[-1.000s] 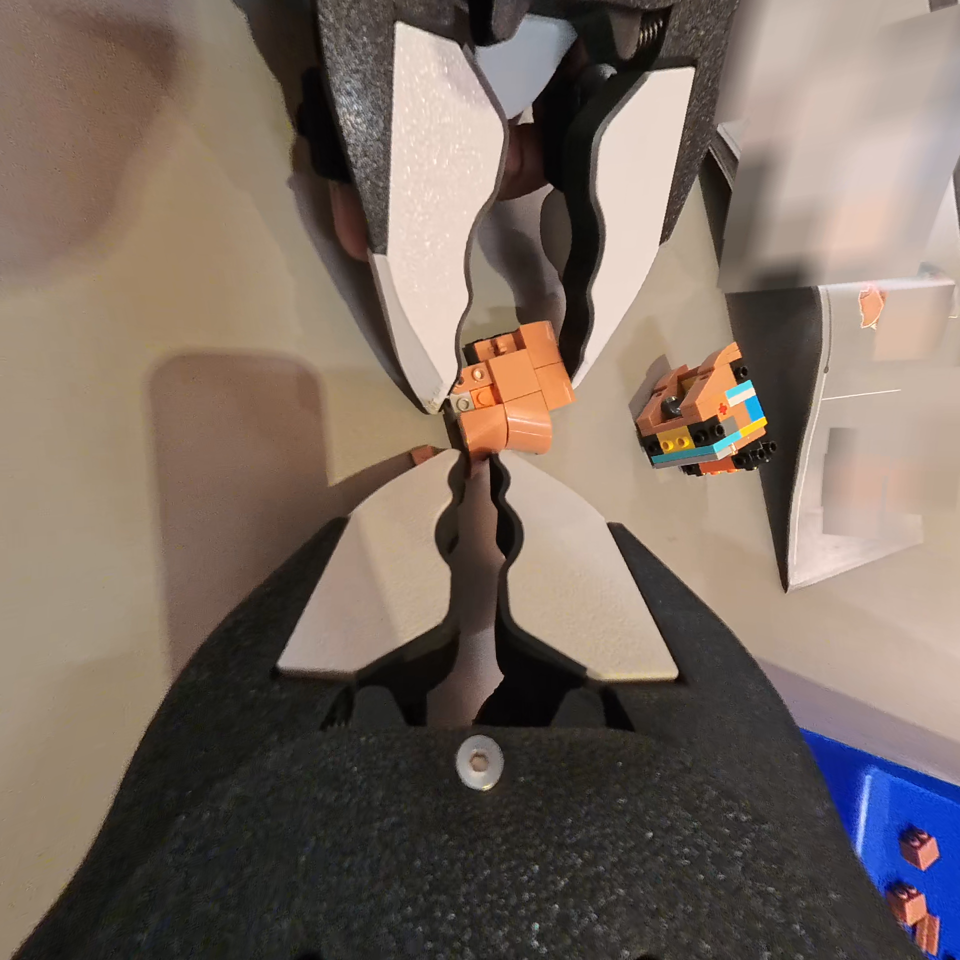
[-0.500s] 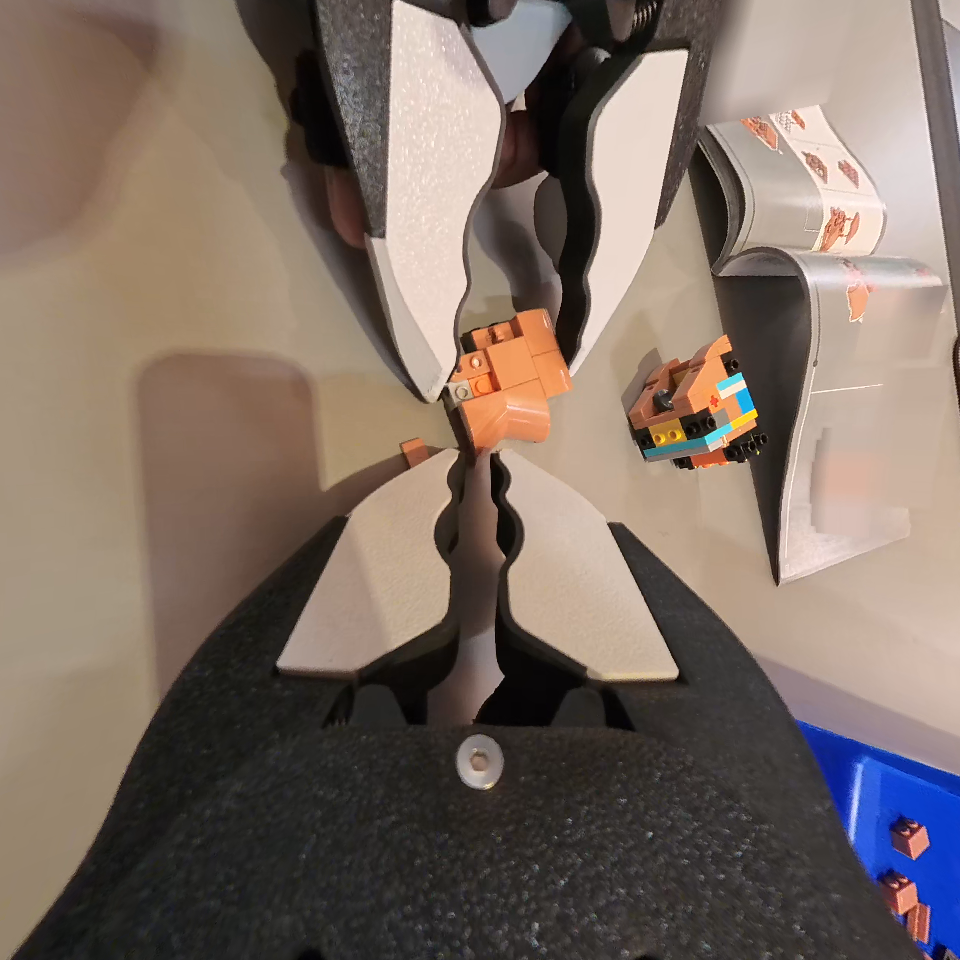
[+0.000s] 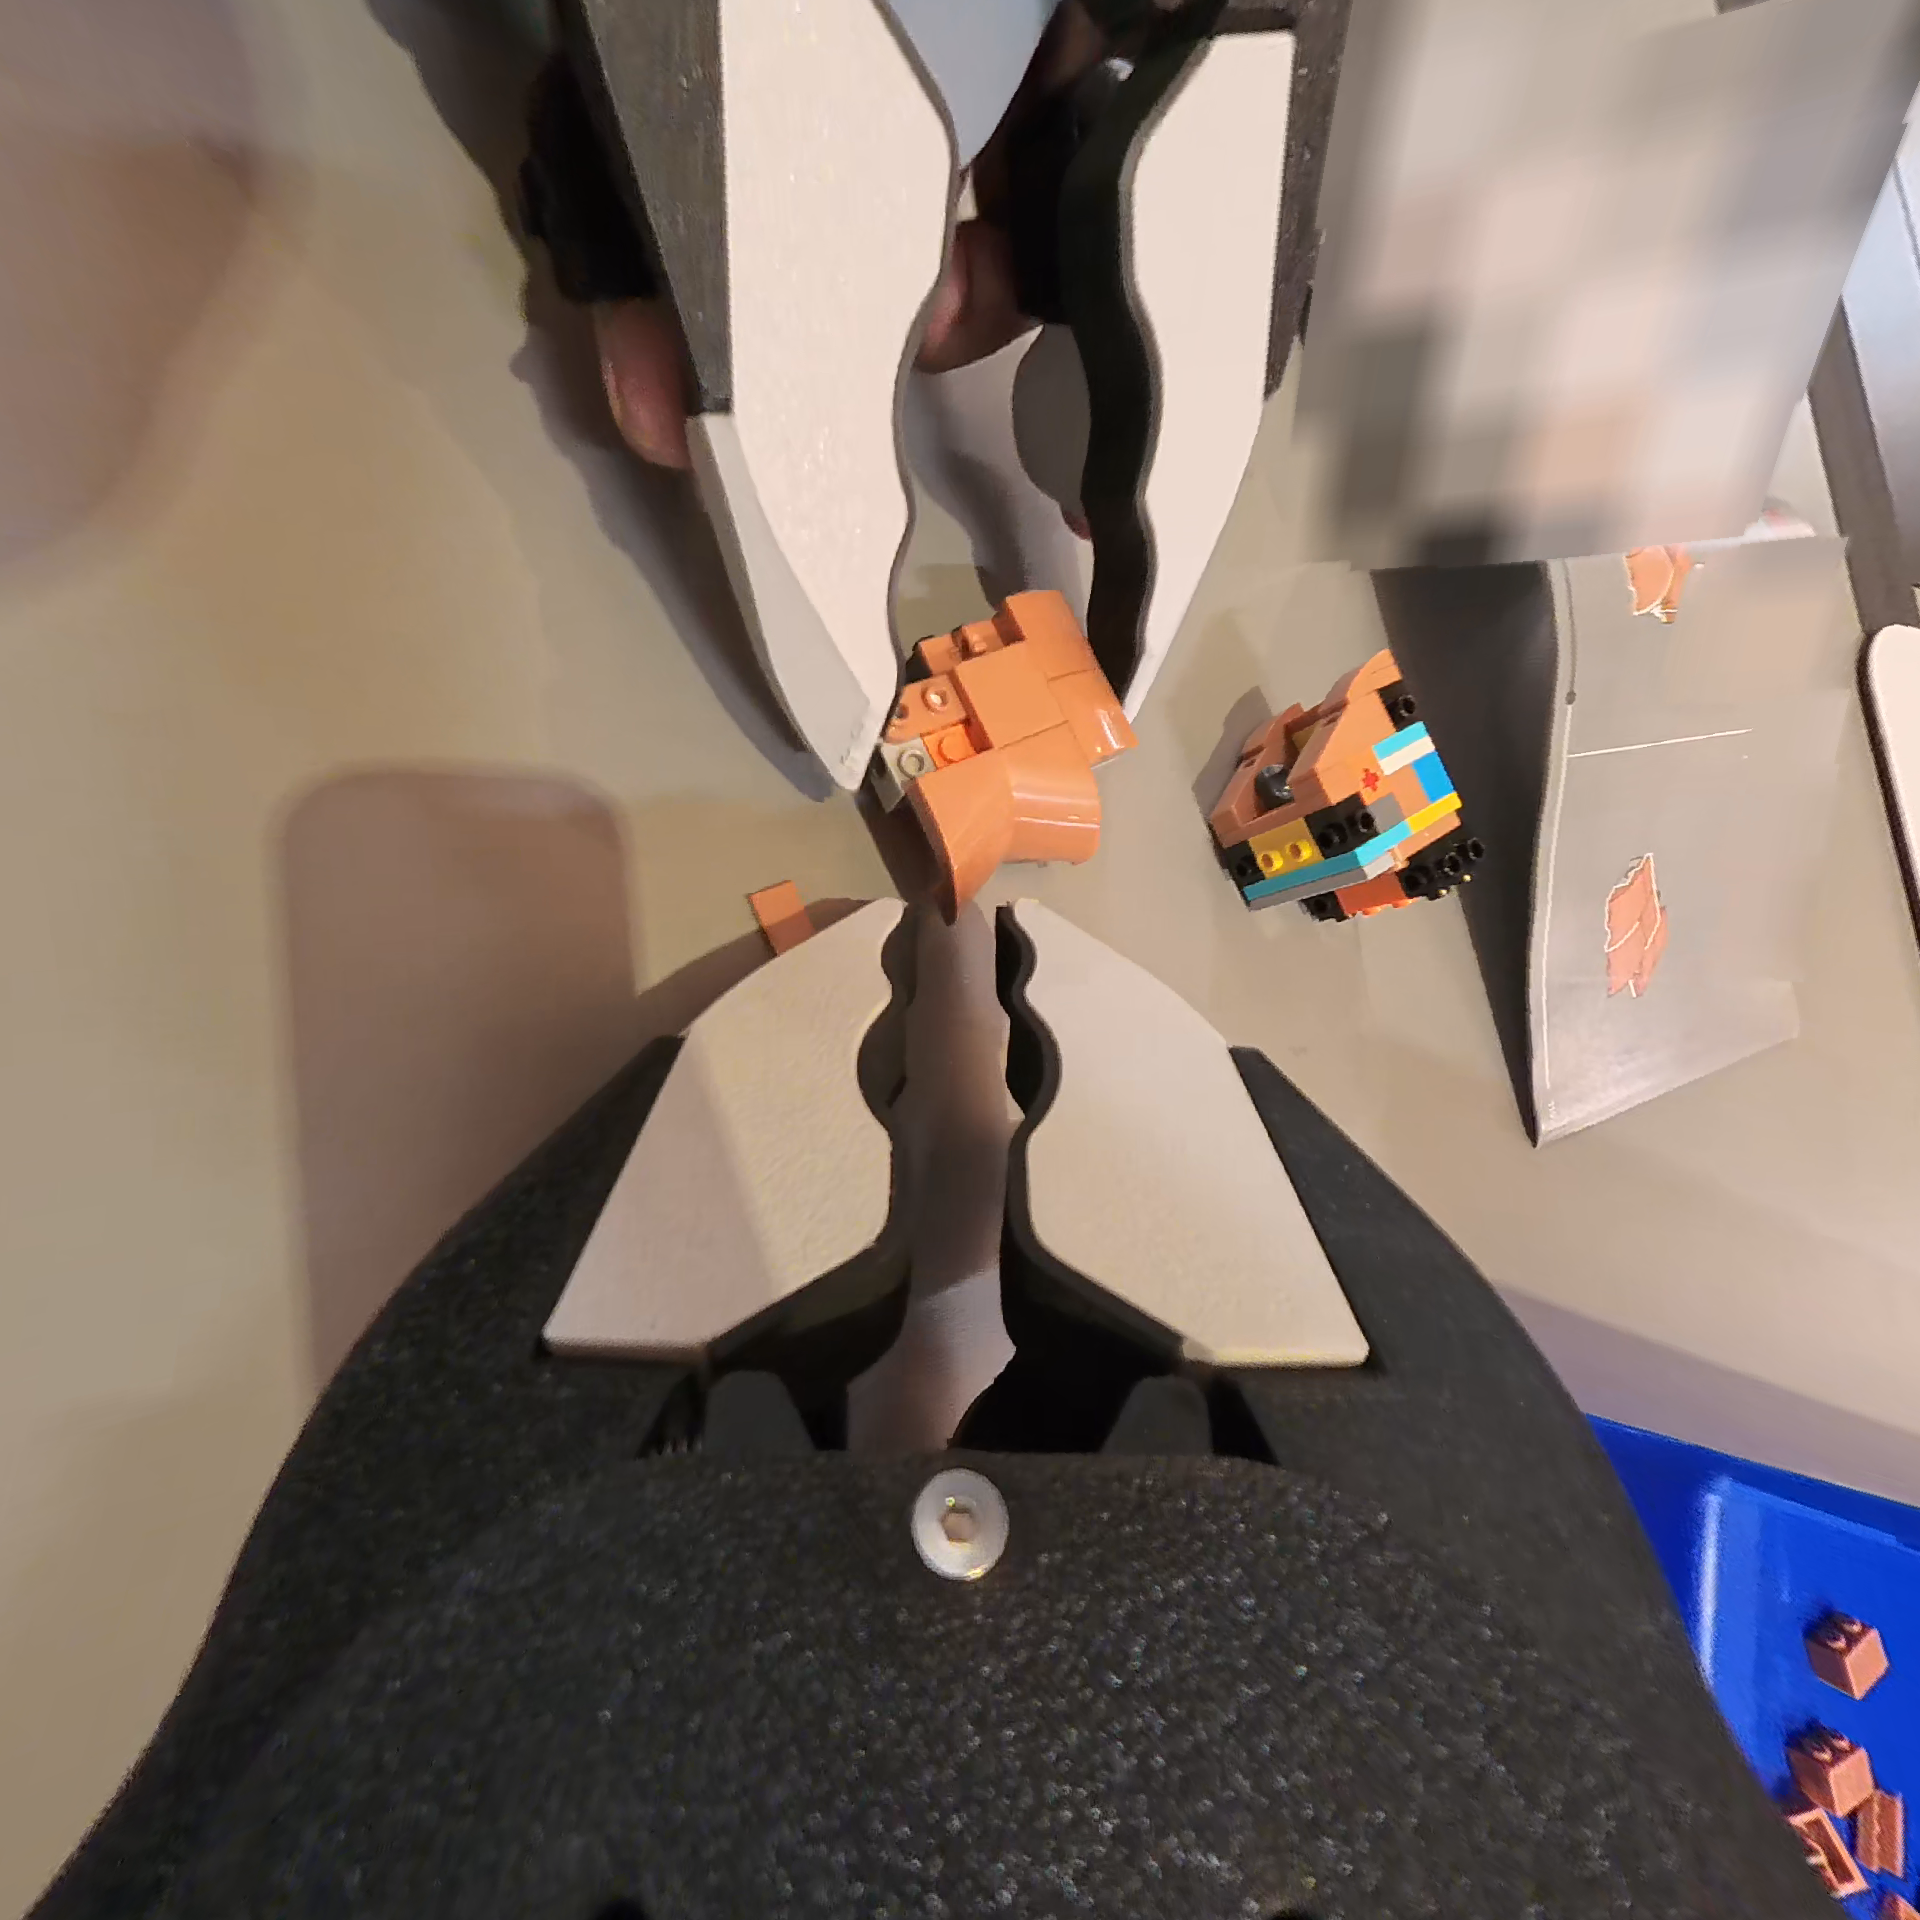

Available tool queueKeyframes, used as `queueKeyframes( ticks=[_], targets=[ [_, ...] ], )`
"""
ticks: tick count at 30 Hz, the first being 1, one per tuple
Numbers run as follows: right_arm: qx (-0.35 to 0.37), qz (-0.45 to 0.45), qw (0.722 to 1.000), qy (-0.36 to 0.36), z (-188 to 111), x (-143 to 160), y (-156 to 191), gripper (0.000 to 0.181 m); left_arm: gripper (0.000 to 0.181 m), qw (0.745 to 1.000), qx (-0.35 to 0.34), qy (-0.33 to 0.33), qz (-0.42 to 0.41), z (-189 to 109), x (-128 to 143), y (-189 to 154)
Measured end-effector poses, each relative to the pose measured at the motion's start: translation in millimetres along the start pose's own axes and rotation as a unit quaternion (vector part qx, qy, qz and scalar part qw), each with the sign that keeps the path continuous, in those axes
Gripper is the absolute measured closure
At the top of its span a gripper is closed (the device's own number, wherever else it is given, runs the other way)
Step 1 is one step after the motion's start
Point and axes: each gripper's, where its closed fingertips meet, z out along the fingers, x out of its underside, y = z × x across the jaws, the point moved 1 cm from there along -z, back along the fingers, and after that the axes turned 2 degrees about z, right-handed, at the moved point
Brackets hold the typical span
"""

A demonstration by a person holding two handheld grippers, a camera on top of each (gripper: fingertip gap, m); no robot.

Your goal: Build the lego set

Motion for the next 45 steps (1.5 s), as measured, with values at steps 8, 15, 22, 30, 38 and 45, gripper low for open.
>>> queueKeyframes(
  ticks=[8,15,22,30,38,45],
  targets=[
    [0.013,0.009,0.999,-0.033,-10,-6,-8,0.164,0.128,0.996,-0.002,-0.075,0.036,-12,-19,0],
    [0.044,-0.020,0.995,-0.087,-22,-8,-11,0.163,0.128,0.987,-0.008,-0.128,0.098,-18,-31,-4],
    [0.088,-0.081,0.988,-0.100,-25,-1,-11,0.162,0.128,0.982,-0.003,-0.150,0.114,-19,-34,-5],
    [0.094,-0.056,0.982,-0.154,-35,-13,-10,0.161,0.128,0.979,-0.005,-0.165,0.118,-19,-37,-4],
    [0.121,-0.057,0.972,-0.191,-39,-26,-12,0.161,0.128,0.983,-0.018,-0.146,0.110,-15,-35,-1],
    [0.137,-0.071,0.973,-0.173,-29,-26,-11,0.164,0.128,0.986,-0.018,-0.126,0.111,-9,-32,-4]
  ],
)
